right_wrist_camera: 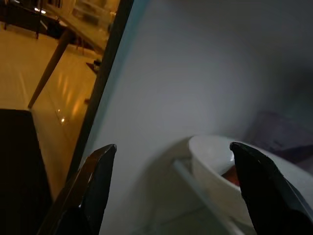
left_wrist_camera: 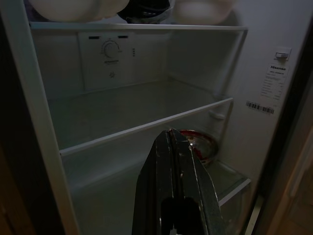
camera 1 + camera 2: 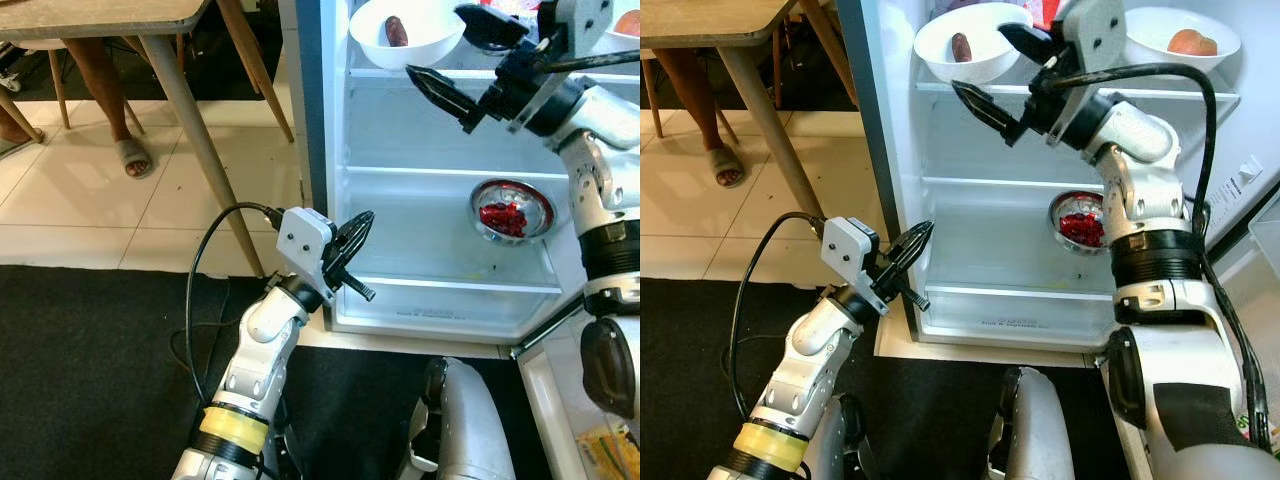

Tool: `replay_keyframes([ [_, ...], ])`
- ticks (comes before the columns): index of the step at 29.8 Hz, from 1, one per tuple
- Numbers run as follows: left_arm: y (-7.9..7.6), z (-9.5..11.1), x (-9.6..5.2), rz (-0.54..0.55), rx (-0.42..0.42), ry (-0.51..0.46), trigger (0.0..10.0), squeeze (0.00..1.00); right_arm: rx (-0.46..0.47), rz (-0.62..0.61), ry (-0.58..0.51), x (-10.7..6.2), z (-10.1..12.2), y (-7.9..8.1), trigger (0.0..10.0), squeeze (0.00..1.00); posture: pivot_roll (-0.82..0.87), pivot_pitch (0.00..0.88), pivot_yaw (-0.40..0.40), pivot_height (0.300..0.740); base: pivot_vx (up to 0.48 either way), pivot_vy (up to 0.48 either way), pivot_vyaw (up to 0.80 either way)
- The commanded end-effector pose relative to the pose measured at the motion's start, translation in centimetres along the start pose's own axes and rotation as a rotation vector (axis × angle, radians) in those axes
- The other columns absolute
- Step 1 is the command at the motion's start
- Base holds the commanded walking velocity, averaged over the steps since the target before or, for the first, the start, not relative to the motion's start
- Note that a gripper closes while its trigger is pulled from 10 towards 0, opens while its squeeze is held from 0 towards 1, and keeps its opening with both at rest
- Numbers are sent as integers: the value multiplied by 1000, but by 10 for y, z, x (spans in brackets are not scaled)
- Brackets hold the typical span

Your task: Restocking fridge

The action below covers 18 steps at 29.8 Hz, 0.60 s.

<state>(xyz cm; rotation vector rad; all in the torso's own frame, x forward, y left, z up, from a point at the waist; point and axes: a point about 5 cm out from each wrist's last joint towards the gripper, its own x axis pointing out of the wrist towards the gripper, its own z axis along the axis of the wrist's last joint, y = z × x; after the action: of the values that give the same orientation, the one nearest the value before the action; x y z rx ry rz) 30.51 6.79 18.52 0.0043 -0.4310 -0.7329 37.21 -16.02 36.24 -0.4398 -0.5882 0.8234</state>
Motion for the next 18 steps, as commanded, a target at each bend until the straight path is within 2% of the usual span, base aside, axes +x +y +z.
replay_keyframes([
  [1, -4, -3, -4, -7, -8, 15, 10000, 0, -107, 55, 42, 12, 7, 0, 10000, 0, -51, 245, 7, 517, 0, 0, 0],
  [3, -6, -2, -5, -10, -13, 15, 10000, 0, -235, 97, 143, 26, 3, 6, 10000, 0, -53, 259, 4, 517, 0, 0, 0],
  [4, -6, -2, -5, -10, -13, 15, 10000, 0, -235, 97, 143, 26, 3, 6, 10000, 0, -53, 259, 4, 517, 0, 0, 0],
  [6, -7, -2, -5, -10, -15, 14, 10000, 0, -334, 102, 232, 35, -4, 9, 10000, 0, -56, 268, 3, 517, 0, 0, 0],
  [12, -8, 4, -5, -8, -14, 0, 10000, 0, -433, 45, 316, 46, -6, 5, 10000, 0, -47, 299, -8, 517, 0, 0, 0],
  [18, -9, 10, -4, -6, -8, -16, 10000, 0, -492, -16, 329, 54, 2, -1, 10000, 0, -46, 317, -13, 517, 0, 0, 0],
])
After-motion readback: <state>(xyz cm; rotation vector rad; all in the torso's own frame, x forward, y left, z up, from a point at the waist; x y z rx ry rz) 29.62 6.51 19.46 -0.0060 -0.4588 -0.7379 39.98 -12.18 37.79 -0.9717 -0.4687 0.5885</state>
